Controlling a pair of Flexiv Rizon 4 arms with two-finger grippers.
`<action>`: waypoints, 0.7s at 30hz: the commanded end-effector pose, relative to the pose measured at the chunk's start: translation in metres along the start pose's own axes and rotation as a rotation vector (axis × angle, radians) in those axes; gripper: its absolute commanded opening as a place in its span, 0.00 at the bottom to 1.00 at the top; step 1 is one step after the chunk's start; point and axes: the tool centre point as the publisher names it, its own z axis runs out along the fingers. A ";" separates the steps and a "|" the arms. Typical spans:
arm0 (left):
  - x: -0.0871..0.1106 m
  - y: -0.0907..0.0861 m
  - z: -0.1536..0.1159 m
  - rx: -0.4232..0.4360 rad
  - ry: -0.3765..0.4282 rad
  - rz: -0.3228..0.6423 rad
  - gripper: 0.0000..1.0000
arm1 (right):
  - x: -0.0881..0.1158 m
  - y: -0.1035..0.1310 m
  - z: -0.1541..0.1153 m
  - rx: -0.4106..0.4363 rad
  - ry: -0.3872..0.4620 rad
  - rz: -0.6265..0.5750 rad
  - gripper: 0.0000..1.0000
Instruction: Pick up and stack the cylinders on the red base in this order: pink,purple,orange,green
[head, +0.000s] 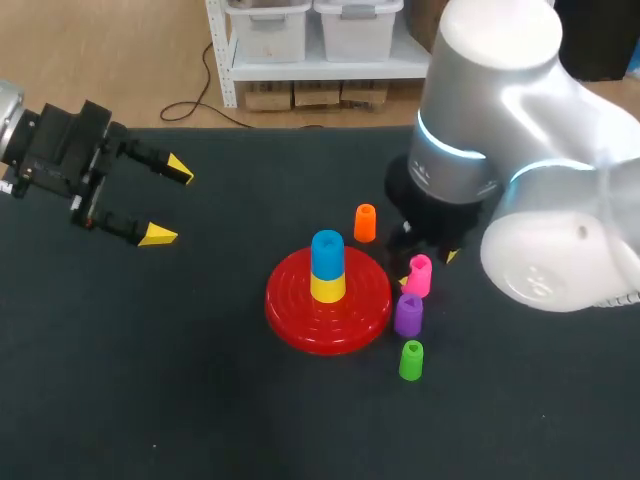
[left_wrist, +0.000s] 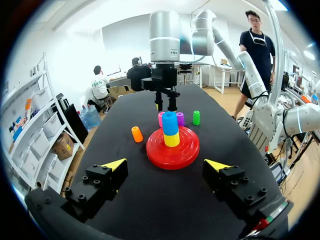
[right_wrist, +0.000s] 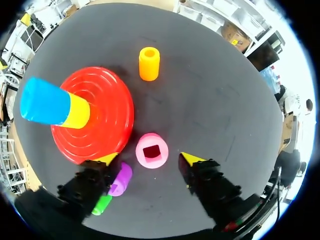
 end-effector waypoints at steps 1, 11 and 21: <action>0.001 0.000 0.000 0.000 -0.002 0.003 1.00 | -0.005 0.002 -0.001 0.005 0.006 -0.002 0.60; 0.001 0.000 0.000 0.000 -0.002 0.003 1.00 | -0.006 0.001 -0.002 0.017 0.004 -0.006 0.46; 0.001 0.000 0.000 0.000 -0.002 0.003 1.00 | -0.006 -0.002 0.000 0.022 0.006 0.000 0.42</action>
